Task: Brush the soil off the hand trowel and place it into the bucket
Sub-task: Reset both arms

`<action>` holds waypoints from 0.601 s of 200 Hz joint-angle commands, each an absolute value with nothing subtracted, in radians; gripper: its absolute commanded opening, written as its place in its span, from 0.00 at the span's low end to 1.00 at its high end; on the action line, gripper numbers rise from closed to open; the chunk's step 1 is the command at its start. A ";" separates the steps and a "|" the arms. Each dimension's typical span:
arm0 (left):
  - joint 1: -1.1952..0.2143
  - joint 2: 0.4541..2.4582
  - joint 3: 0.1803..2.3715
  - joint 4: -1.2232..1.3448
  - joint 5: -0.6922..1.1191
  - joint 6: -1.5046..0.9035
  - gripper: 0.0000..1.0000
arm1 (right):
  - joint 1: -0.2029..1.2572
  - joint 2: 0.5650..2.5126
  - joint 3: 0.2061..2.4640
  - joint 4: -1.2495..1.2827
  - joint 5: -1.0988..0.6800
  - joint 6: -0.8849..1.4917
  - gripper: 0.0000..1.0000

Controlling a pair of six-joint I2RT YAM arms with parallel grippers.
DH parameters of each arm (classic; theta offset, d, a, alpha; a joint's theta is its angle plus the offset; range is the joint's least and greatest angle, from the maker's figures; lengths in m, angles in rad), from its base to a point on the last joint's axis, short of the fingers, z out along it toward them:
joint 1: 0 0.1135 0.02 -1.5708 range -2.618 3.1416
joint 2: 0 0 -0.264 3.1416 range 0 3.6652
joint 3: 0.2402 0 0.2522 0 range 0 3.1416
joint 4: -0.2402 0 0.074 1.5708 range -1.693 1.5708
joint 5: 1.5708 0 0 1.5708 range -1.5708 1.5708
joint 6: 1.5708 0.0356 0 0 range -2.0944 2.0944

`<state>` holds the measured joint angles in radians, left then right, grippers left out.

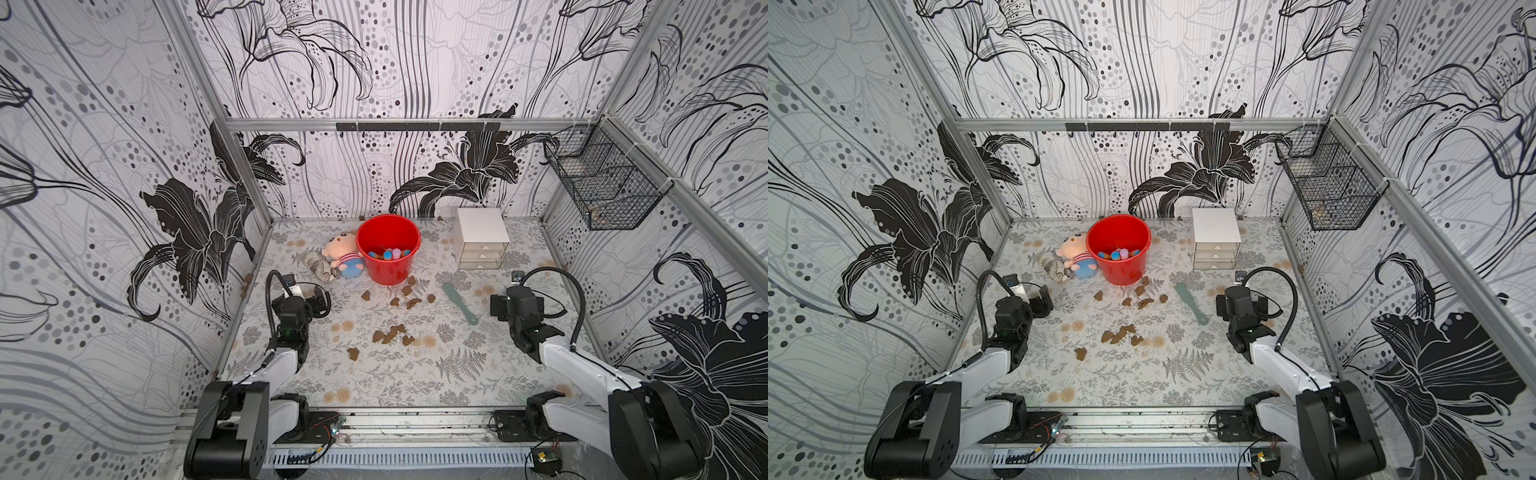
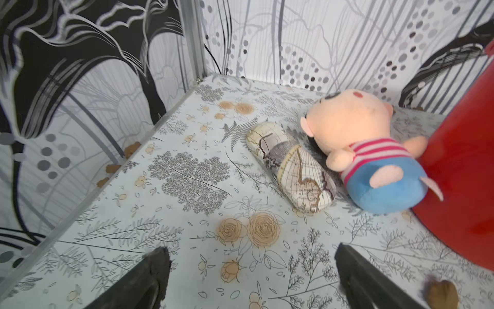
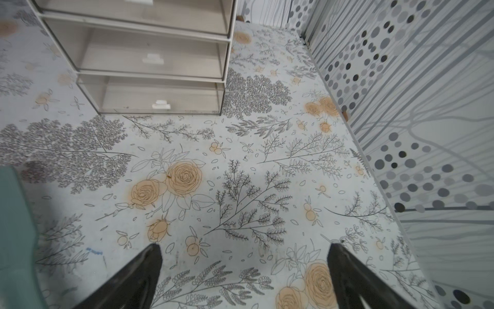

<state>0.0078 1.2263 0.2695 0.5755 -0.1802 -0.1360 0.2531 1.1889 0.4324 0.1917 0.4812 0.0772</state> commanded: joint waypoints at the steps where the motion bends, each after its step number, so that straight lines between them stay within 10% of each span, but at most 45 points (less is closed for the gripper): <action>1: 0.020 1.306 0.281 0.847 -0.086 -0.051 0.99 | 0.238 1.257 0.441 0.304 0.440 0.053 1.00; 120: 0.143 1.532 0.363 0.906 0.156 -0.081 0.99 | 0.129 1.428 0.362 0.785 0.108 -0.091 1.00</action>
